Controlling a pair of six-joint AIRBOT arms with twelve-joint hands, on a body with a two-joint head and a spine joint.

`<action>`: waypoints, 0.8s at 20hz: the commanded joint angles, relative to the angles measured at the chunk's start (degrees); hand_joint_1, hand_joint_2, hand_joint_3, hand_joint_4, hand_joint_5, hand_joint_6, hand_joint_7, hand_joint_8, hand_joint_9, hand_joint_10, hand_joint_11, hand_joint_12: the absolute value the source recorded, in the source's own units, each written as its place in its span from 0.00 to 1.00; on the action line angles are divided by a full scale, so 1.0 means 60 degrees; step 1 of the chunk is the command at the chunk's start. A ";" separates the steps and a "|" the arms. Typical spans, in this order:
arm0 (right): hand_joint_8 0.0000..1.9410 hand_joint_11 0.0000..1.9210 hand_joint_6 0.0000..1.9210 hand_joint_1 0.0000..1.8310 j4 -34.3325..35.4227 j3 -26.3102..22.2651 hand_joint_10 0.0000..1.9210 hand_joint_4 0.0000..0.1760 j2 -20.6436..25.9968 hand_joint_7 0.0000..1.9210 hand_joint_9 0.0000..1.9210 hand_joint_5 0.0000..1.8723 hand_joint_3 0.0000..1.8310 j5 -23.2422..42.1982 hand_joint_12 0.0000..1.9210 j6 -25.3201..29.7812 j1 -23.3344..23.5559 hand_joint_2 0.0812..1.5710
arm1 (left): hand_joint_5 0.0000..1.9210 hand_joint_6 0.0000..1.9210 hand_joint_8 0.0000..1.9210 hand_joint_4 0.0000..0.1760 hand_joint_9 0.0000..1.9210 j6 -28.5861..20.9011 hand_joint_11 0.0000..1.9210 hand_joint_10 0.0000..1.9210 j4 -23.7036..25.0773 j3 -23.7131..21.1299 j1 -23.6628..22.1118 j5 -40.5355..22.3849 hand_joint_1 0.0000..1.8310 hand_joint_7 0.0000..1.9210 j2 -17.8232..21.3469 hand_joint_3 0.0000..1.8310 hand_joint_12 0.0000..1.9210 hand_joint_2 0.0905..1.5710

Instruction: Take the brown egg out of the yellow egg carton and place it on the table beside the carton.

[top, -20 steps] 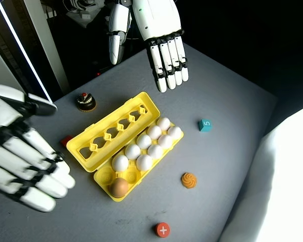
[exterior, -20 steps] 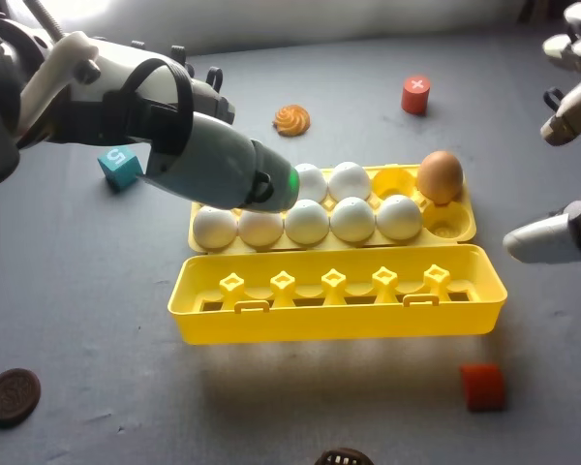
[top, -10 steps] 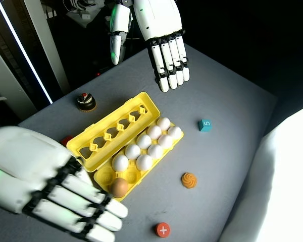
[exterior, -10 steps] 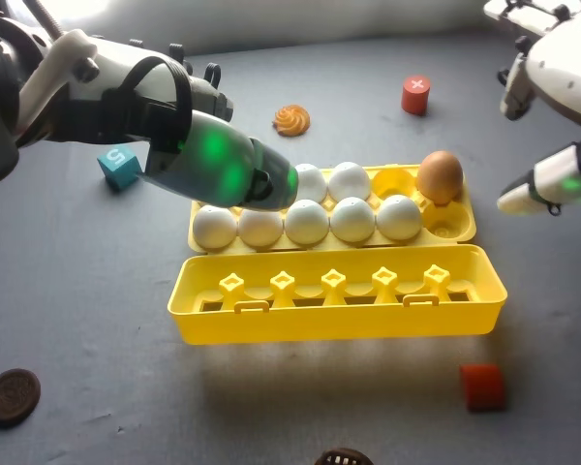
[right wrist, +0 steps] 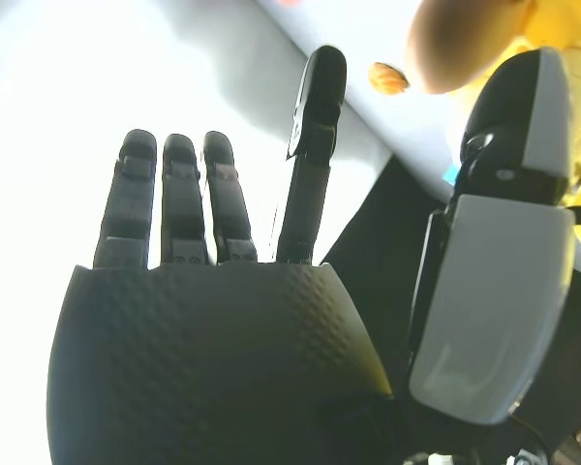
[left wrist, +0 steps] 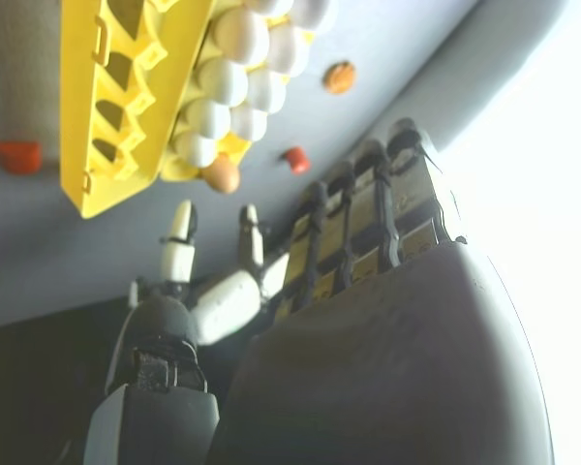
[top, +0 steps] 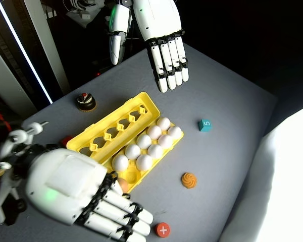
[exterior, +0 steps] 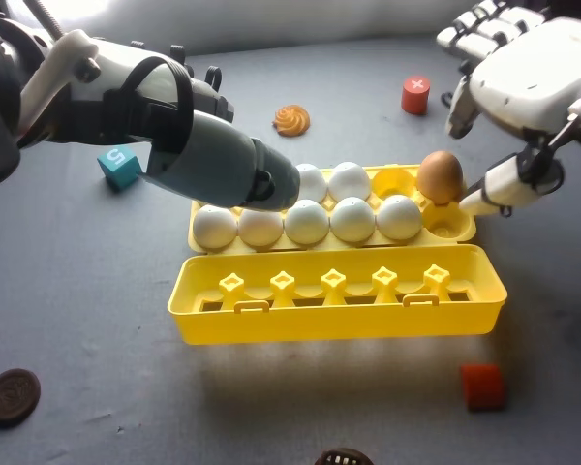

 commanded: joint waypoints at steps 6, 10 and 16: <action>0.01 0.00 0.00 0.47 -0.0485 0.0657 0.00 0.96 -0.0528 0.02 0.00 0.51 0.00 0.0806 0.00 0.0196 -0.0051 0.43 | 0.04 0.01 0.01 0.00 0.02 -0.0047 0.02 0.00 0.0581 -0.0007 -0.0027 -0.0408 0.00 0.04 -0.0010 0.00 0.01 0.76; 0.01 0.00 0.01 0.47 -0.0485 0.0908 0.00 0.99 -0.0776 0.04 0.00 0.53 0.00 0.0798 0.00 0.0281 -0.0085 0.43 | 0.04 0.00 0.00 0.00 0.02 -0.0045 0.01 0.00 0.0581 -0.0011 -0.0017 -0.0408 0.00 0.03 -0.0009 0.00 0.01 0.76; 0.01 0.00 0.01 0.49 -0.0485 0.1192 0.00 1.00 -0.1053 0.07 0.00 0.55 0.00 0.0825 0.00 0.0335 -0.0075 0.44 | 0.02 0.00 0.00 0.00 0.00 -0.0043 0.00 0.00 0.0580 -0.0014 0.0004 -0.0408 0.00 0.01 -0.0007 0.00 0.00 0.76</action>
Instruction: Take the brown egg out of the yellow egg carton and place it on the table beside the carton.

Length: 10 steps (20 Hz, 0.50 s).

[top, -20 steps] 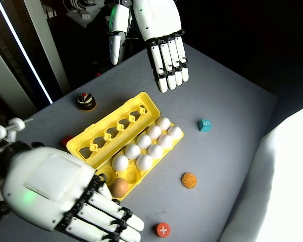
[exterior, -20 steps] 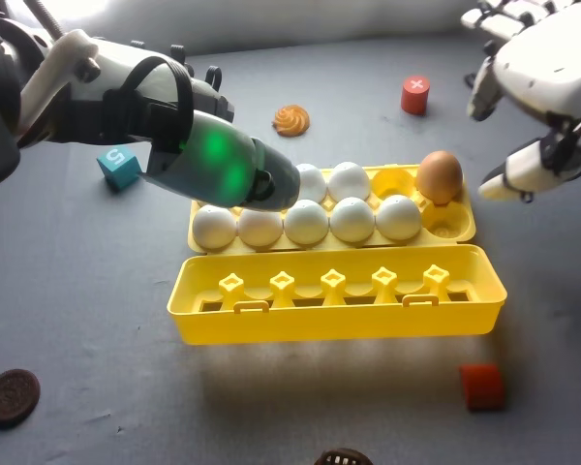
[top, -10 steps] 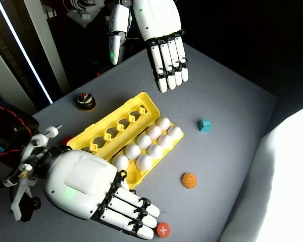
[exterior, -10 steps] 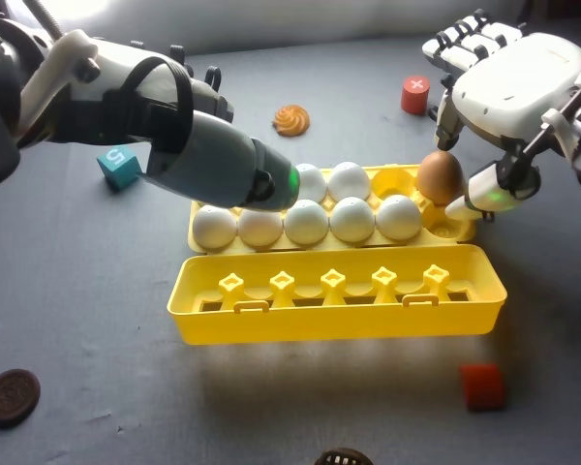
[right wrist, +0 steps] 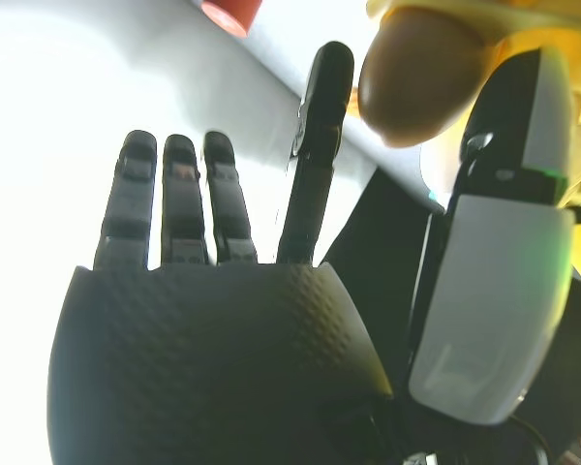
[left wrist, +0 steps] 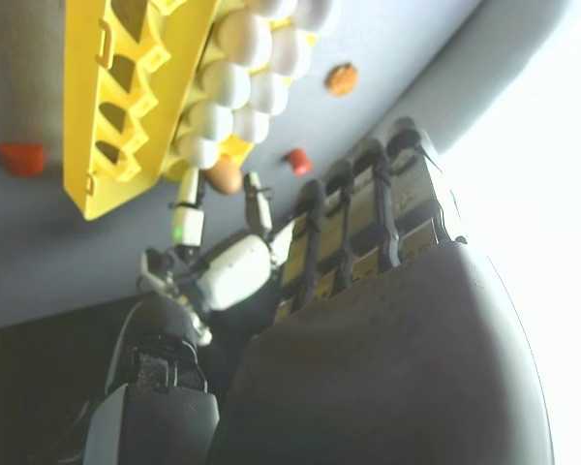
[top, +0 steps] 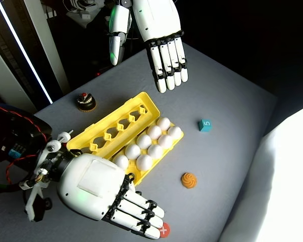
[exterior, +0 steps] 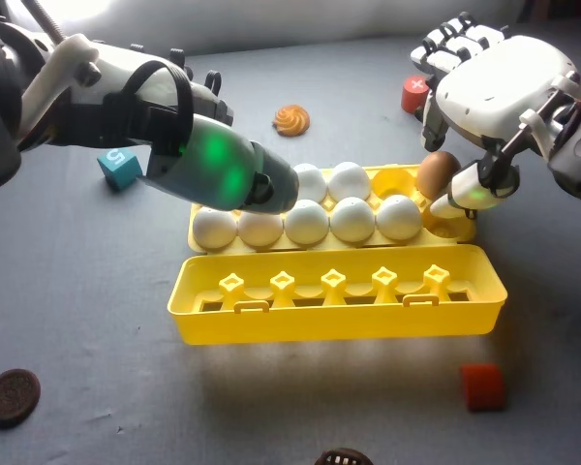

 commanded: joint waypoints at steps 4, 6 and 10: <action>0.00 0.00 0.02 0.50 -0.0455 0.0067 0.00 1.00 -0.0046 0.06 0.00 0.58 0.00 0.0885 0.00 0.0047 0.0091 0.44 | 0.03 0.01 0.01 0.00 0.01 -0.0039 0.00 0.00 0.0576 -0.0014 -0.0051 -0.0403 0.00 0.02 -0.0007 0.00 0.00 0.75; 0.00 0.00 0.01 0.54 -0.0487 0.0080 0.00 0.99 -0.0058 0.09 0.00 0.64 0.00 0.0885 0.00 0.0046 0.0140 0.43 | 0.03 0.00 0.00 0.00 0.00 -0.0039 0.00 0.00 0.0576 -0.0014 -0.0051 -0.0403 0.00 0.01 -0.0007 0.00 0.00 0.76; 0.00 0.00 0.02 0.62 -0.0487 0.0090 0.00 1.00 -0.0055 0.08 0.00 0.80 0.00 0.0885 0.00 0.0010 0.0254 0.58 | 0.02 0.00 0.00 0.00 0.00 -0.0040 0.00 0.00 0.0576 -0.0013 -0.0054 -0.0403 0.00 0.01 -0.0007 0.00 0.00 0.76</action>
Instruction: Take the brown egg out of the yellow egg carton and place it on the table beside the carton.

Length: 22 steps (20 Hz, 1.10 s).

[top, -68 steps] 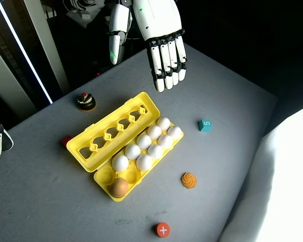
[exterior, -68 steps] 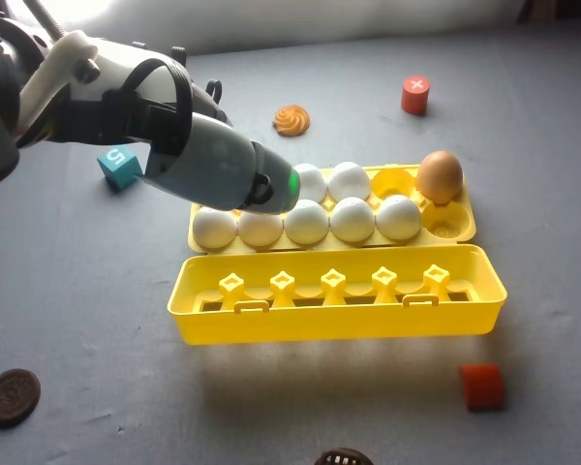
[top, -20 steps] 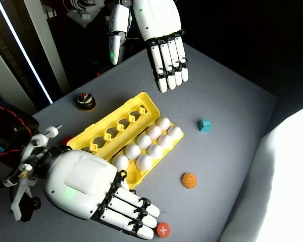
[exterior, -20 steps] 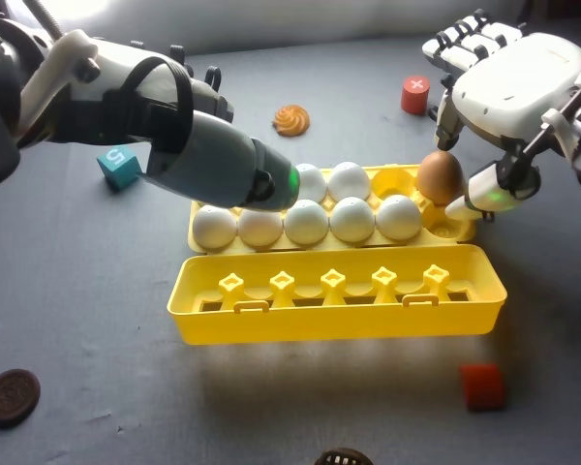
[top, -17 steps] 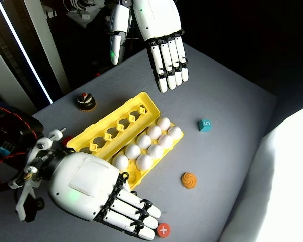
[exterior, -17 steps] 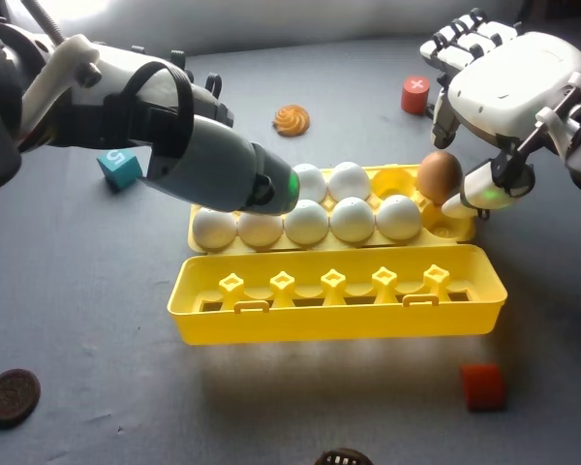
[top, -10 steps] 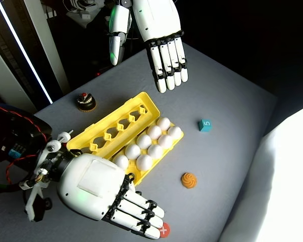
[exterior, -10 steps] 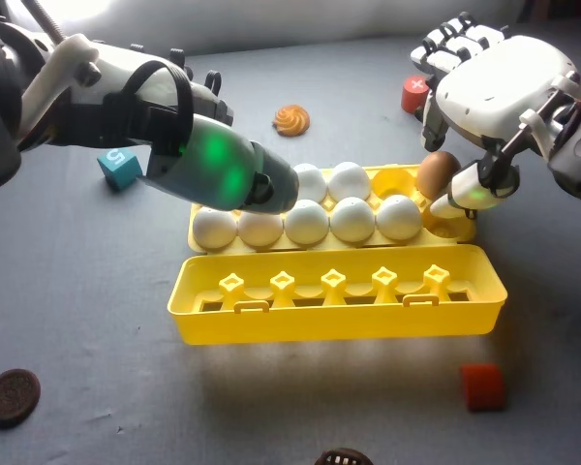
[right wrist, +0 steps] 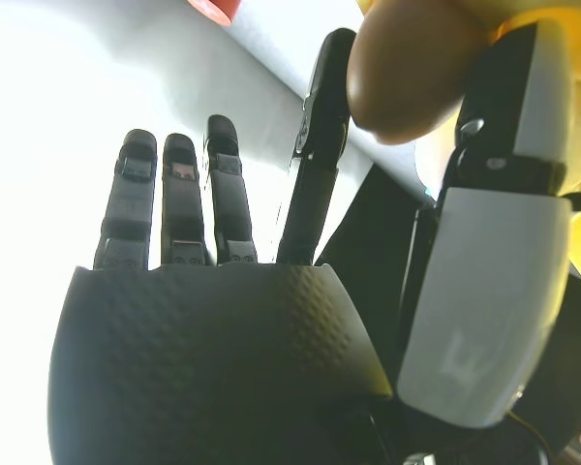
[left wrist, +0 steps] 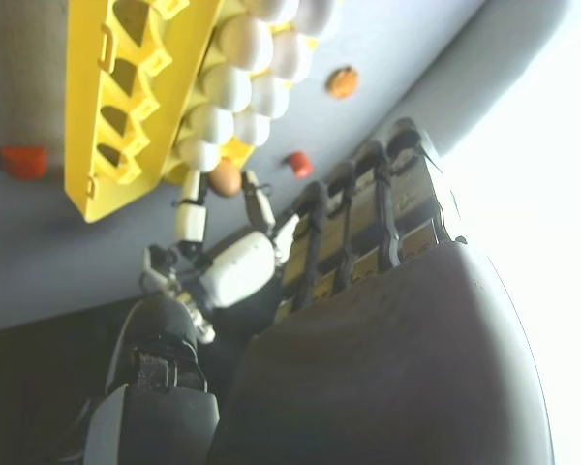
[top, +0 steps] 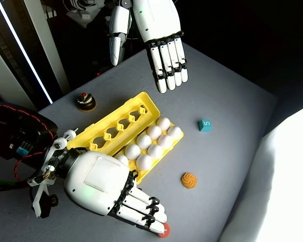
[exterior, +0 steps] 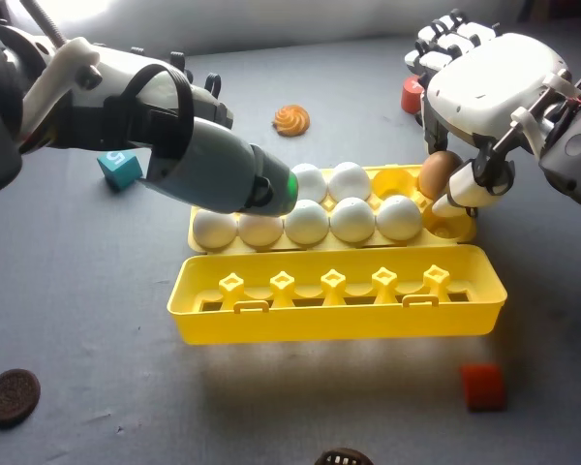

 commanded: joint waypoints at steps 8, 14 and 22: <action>0.01 0.00 0.01 0.63 -0.0446 0.0054 0.00 0.47 0.0136 0.16 0.00 0.81 0.00 0.0914 0.00 -0.0229 0.0533 0.58 | 0.03 0.00 0.00 0.00 0.00 -0.0040 0.00 0.00 0.0577 -0.0011 -0.0097 -0.0372 0.00 0.01 -0.0006 0.00 0.00 0.76; 0.00 0.00 0.01 0.61 -0.0445 0.0055 0.00 1.00 0.0521 0.15 0.00 0.80 0.00 0.0882 0.00 -0.0773 0.0609 0.58 | 0.02 0.00 0.00 0.00 0.00 -0.0049 0.00 0.00 0.0577 -0.0017 -0.0097 -0.0359 0.00 0.01 -0.0009 0.00 0.00 0.76; 0.00 0.00 0.01 0.61 -0.0447 0.0234 0.00 1.00 0.0911 0.16 0.01 0.81 0.00 0.0884 0.00 -0.0776 -0.0185 0.58 | 0.03 0.00 0.00 0.00 0.00 -0.0070 0.00 0.00 0.0577 -0.0018 -0.0100 -0.0359 0.00 0.02 -0.0008 0.00 0.00 0.76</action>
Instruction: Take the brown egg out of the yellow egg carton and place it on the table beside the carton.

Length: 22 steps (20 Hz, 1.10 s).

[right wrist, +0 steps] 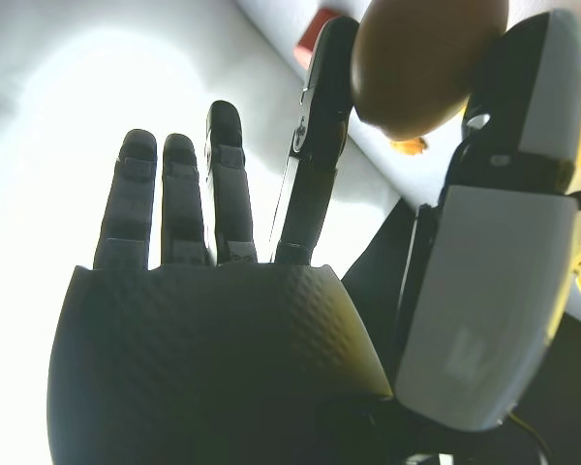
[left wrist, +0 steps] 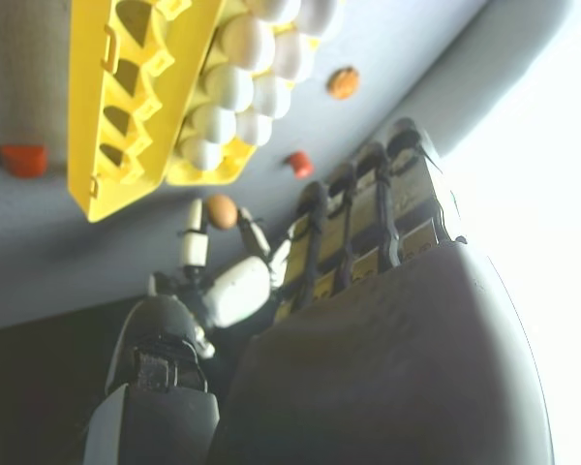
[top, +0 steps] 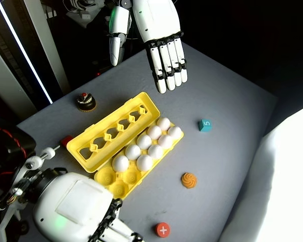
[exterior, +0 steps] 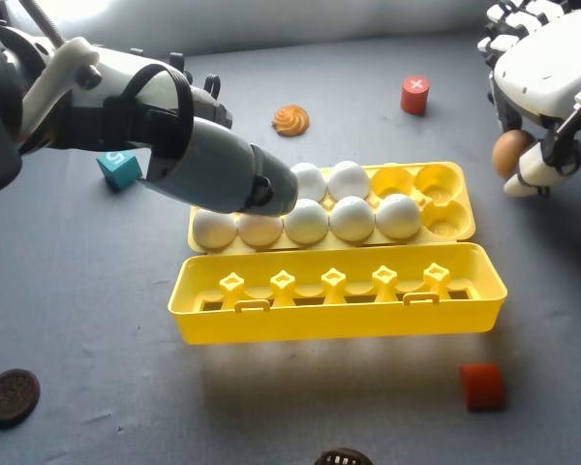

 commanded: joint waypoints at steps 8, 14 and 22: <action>0.01 0.00 0.01 0.62 -0.0606 0.0157 0.01 1.00 0.0049 0.17 0.02 0.81 0.00 0.0851 0.00 -0.0271 -0.0334 0.58 | 0.03 0.00 0.01 0.00 0.02 -0.0008 0.00 0.00 0.0584 -0.0017 -0.0097 -0.0396 0.00 0.03 -0.0008 0.00 0.00 0.75; 0.00 0.00 0.00 0.61 -0.0735 0.0168 0.00 1.00 -0.0178 0.15 0.00 0.80 0.00 0.0892 0.00 -0.0248 -0.0284 0.58 | 0.02 0.00 0.00 0.00 0.00 -0.0008 0.00 0.00 0.0584 -0.0018 -0.0098 -0.0396 0.00 0.01 -0.0008 0.00 0.00 0.77; 0.01 0.00 0.00 0.55 -0.0735 0.0161 0.00 0.60 -0.0182 0.29 0.04 0.55 0.00 0.0907 0.00 -0.0248 -0.0312 0.44 | 0.03 0.00 0.00 0.00 0.00 -0.0008 0.00 0.00 0.0583 -0.0027 -0.0097 -0.0396 0.00 0.02 -0.0005 0.00 0.00 0.76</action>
